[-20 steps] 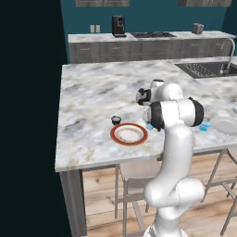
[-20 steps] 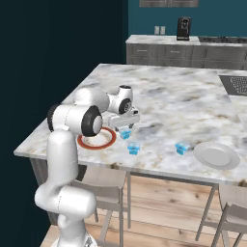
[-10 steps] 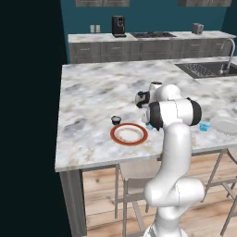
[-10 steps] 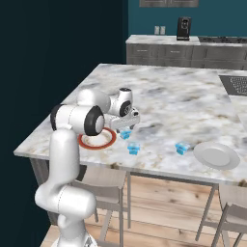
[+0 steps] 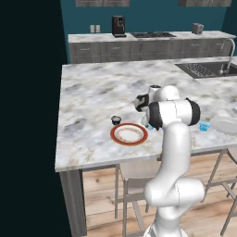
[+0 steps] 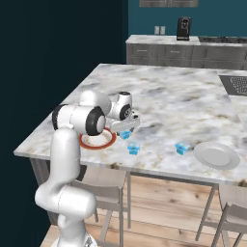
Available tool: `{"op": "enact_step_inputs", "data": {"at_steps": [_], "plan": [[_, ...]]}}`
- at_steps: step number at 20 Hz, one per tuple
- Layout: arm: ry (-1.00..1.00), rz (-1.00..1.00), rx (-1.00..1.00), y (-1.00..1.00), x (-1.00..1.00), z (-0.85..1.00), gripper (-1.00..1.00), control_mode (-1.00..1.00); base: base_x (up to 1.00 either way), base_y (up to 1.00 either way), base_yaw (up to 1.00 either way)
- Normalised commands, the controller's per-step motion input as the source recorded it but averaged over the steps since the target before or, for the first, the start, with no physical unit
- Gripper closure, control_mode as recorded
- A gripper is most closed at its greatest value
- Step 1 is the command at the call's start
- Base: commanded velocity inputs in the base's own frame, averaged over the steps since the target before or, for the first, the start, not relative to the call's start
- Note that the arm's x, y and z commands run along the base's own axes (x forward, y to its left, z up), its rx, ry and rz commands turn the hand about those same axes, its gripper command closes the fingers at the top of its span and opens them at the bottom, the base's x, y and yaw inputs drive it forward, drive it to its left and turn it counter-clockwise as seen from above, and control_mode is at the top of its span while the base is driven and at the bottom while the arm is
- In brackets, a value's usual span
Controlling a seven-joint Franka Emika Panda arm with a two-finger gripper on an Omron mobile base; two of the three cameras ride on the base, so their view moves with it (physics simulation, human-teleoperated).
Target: Place two yogurt containers on each plate.
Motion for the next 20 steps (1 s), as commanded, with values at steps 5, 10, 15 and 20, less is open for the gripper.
{"op": "enact_step_inputs", "data": {"at_steps": [5,10,15,20], "plan": [[0.0,0.0,0.0,-0.01,0.17,-0.13,-1.0,-1.0,0.0,0.0,0.0],[0.0,0.0,0.0,0.0,0.01,-0.06,-1.0,-1.0,0.0,0.0,0.0],[0.01,0.0,0.0,0.0,0.0,0.0,1.0,-1.0,0.0,0.0,0.0],[0.0,-0.01,0.01,0.05,-0.23,0.29,1.0,-1.0,0.0,0.0,0.0]]}}
